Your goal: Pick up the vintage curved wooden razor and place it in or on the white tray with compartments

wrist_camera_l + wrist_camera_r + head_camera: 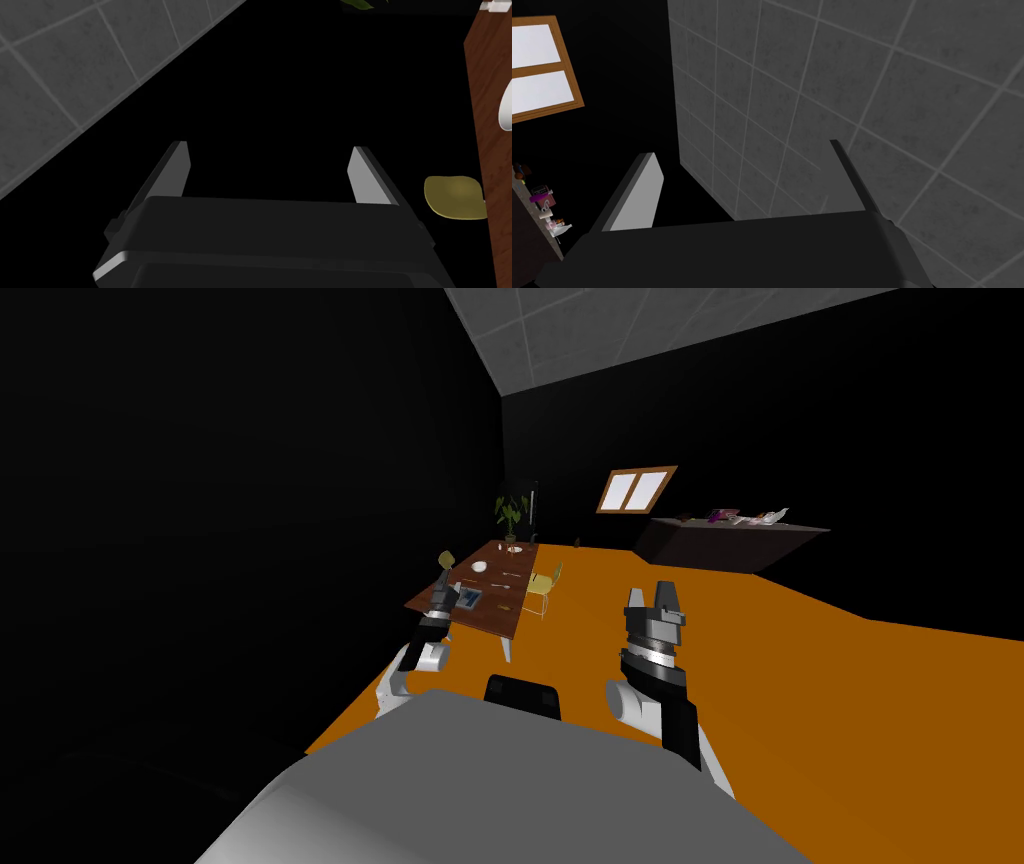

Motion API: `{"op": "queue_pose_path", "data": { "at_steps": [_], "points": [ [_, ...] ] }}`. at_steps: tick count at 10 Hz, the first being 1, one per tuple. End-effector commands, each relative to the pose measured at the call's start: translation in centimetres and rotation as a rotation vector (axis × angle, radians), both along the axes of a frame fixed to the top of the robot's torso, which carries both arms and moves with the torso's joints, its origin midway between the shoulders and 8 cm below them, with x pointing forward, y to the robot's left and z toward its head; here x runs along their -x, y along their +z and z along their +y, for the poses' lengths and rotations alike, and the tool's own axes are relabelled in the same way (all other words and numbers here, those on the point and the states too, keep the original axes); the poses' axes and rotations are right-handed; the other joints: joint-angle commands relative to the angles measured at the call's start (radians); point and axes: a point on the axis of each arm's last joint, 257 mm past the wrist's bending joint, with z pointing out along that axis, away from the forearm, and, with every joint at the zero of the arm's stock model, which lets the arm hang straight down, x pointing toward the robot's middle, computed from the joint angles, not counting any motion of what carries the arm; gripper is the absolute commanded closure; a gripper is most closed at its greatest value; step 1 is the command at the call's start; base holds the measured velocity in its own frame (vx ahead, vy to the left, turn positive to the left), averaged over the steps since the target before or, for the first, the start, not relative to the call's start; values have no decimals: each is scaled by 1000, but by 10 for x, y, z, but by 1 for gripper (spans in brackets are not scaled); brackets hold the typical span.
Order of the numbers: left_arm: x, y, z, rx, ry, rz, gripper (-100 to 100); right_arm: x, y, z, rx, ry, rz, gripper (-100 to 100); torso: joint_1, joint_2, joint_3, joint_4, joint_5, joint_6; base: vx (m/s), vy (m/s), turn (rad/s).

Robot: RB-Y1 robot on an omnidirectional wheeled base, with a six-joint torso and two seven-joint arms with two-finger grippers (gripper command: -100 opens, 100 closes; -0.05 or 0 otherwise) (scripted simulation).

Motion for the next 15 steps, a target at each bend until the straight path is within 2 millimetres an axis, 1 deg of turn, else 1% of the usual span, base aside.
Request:
{"op": "queue_pose_path", "data": {
  "at_steps": [1, 2, 3, 4, 5, 6, 7, 8, 9, 10, 11, 12, 13, 14, 15],
  "points": [
    [-7, -11, 8, -5, 13, 42, -100, 0, 0, 0, 0, 0, 0, 0, 0, 0, 0, 0, 0, 0, -45, -58, -28],
    [-14, -22, 22, -14, 34, 85, -100, 0, 0, 0, 0, 0, 0, 0, 1, 0, 0, 0, 0, 0, -33, -59, -57],
    [-14, -23, 22, -14, 34, 91, -100, 0, 0, 0, 0, 0, 0, 0, 1, -1, 0, 0, 0, 0, -19, -54, -35],
    [-20, -34, 37, -20, 58, 132, -100, 0, 0, 0, 0, 0, 0, 0, 2, -2, -1, 0, 0, 0, -31, -80, -62],
    [-21, -36, 37, -18, 60, 141, -100, 0, 0, 0, 0, 0, 0, 0, 0, -1, -1, 0, 0, 0, -31, -64, -40],
    [-27, -48, 54, -21, 87, 187, -100, 0, 0, 0, 0, 0, 0, 0, 1, -1, -1, 0, 0, 0, -40, -69, -78],
    [-27, -49, 54, -20, 88, 192, -100, 0, 0, 0, 0, 0, 0, 0, 1, -1, 0, 0, 0, 0, -40, -53, -32],
    [-32, -59, 71, -20, 117, 232, -100, 0, 0, 0, 0, 0, 0, 0, 2, 0, 0, 0, 0, 0, -39, -69, -84],
    [-32, -62, 72, -18, 119, 243, -100, 0, 0, 0, 0, 0, 0, 0, 1, -1, 0, 0, 0, 0, -34, -61, -35],
    [-36, -72, 90, -15, 150, 282, -100, 0, 0, 0, 0, 0, 0, 0, 1, -1, 0, 0, 0, 0, -36, -73, -75],
    [-36, -75, 91, -12, 152, 296, -100, 0, 0, 0, 0, 0, 0, 0, 1, -1, 0, 0, 0, 0, -28, -59, -39],
    [-39, -85, 109, -6, 184, 331, -100, 0, 0, 0, 0, 0, 0, 0, 1, -1, -1, 0, 0, 0, -32, -73, -74],
    [-39, -89, 110, -2, 187, 348, -100, 0, 0, 0, 0, 0, 0, 0, 1, -1, 0, 0, 0, 0, -23, -60, -41],
    [-41, -98, 128, 7, 219, 383, -100, 0, 0, 0, 0, 0, 0, 0, 1, -1, -1, 0, 0, 0, -23, -68, -88],
    [-41, -103, 129, 11, 223, 401, -100, 0, 0, 0, 0, 0, 0, 0, 1, -2, -1, 0, 0, 0, -21, -58, -49]
  ]
}}
